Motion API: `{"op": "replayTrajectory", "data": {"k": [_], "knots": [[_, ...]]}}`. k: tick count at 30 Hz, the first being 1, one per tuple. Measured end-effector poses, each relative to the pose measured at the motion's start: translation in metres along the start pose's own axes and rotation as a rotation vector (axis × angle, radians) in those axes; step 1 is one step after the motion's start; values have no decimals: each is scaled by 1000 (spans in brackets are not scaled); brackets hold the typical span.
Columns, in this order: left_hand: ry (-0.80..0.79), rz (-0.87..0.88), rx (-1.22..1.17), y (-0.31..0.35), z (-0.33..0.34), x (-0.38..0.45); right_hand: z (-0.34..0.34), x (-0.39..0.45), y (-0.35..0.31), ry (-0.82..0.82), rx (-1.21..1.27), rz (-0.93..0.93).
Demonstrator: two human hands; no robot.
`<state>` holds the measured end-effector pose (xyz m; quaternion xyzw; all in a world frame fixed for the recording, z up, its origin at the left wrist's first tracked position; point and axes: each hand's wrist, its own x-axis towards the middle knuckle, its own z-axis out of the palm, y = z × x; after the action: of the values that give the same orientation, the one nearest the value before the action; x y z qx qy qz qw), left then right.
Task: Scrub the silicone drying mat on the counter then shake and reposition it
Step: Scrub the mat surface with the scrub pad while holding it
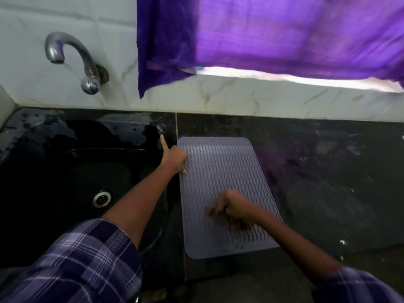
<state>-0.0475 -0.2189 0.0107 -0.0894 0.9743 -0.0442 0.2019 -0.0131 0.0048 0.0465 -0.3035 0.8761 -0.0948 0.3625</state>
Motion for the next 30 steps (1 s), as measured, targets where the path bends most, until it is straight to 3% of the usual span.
{"op": "replayTrajectory", "data": {"k": [4, 10, 16, 20, 23, 24, 26, 28, 30], "knots": [[-28, -44, 44, -5, -11, 30, -72, 85, -13, 251, 93, 101], [-79, -30, 64, -9, -9, 69, -100, 210, -14, 617, -343, -33], [-105, -26, 103, -15, -9, 73, -90, 216, -14, 489, -386, 48], [-115, -20, 108, -12, -12, 73, -51, 152, -12, 187, -404, 20], [-119, -25, 91, -9, -15, 69, -65, 143, -16, -32, -329, 49], [-117, -27, 89, -8, -14, 68, -79, 153, -19, -16, -267, 59], [-105, -46, 88, -9, -10, 69, -107, 185, -25, 181, -218, 42], [-99, -55, 78, -11, -8, 70, -117, 210, -31, 382, -285, 3], [-91, -54, 76, -12, -8, 71, -104, 219, -30, 466, -399, 7]]}}
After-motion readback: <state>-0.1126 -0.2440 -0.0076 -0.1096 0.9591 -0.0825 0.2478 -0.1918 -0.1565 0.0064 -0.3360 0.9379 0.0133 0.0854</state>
